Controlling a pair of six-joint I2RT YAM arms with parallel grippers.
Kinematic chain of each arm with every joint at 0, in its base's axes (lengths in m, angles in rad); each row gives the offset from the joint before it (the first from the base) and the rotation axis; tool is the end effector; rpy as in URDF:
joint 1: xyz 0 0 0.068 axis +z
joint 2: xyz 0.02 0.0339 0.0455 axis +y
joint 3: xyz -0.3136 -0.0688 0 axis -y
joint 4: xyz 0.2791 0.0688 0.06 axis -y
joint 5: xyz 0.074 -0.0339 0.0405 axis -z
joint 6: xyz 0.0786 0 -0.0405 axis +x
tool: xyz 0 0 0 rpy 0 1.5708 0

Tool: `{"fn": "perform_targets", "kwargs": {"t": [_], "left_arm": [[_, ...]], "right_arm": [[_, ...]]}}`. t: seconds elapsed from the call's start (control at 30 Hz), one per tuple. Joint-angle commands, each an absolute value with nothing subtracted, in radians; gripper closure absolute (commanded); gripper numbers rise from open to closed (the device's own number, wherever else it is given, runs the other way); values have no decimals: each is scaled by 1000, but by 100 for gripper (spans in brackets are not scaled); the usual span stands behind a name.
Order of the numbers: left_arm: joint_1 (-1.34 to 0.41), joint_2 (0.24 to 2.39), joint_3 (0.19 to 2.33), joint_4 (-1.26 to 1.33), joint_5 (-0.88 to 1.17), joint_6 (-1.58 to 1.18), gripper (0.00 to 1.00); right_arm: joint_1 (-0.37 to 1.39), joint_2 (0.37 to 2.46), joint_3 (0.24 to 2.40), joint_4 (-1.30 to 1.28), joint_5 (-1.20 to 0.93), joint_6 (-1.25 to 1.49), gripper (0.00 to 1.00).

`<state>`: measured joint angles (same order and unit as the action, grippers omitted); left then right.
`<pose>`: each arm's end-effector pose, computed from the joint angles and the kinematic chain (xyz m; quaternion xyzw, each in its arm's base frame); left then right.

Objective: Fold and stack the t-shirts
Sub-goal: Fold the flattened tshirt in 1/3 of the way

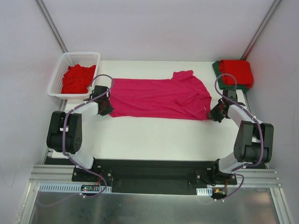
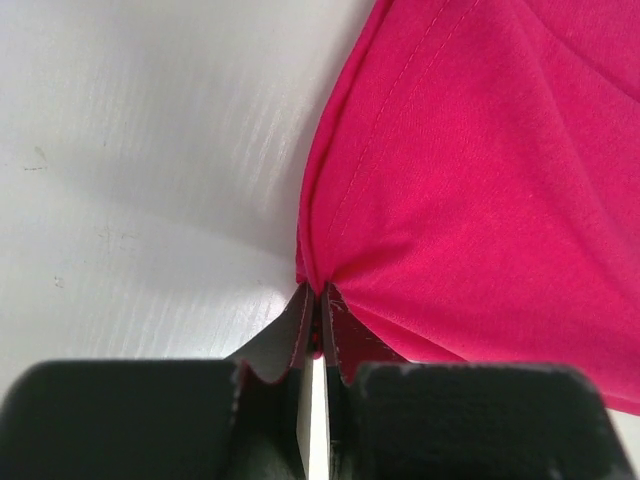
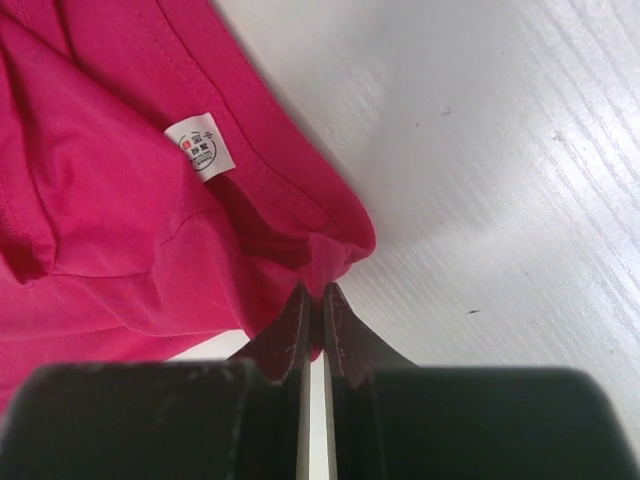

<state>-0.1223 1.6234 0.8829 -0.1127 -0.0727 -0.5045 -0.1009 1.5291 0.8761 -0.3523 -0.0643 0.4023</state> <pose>0.3810 -0.0411 0.1678 -0.1903 0.9162 -0.0758 0.3443 0.3455 -0.0299 0.1762 0.2303 0.9318 0.0724 0.2711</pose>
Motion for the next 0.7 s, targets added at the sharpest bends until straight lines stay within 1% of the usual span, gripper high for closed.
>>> {"fn": "perform_targets", "kwargs": {"t": [0.0, 0.3, 0.67], "left_arm": [[-109, 1609, 904, -109, -107, -488, 100], [-109, 1589, 900, -138, -146, -471, 100], [-109, 1565, 905, -195, -170, -465, 100]], "right_arm": [[-98, 1532, 930, -380, -17, 380, 99], [-107, 1537, 974, -423, 77, 371, 99], [-123, 1529, 988, -468, 143, 350, 99]]}}
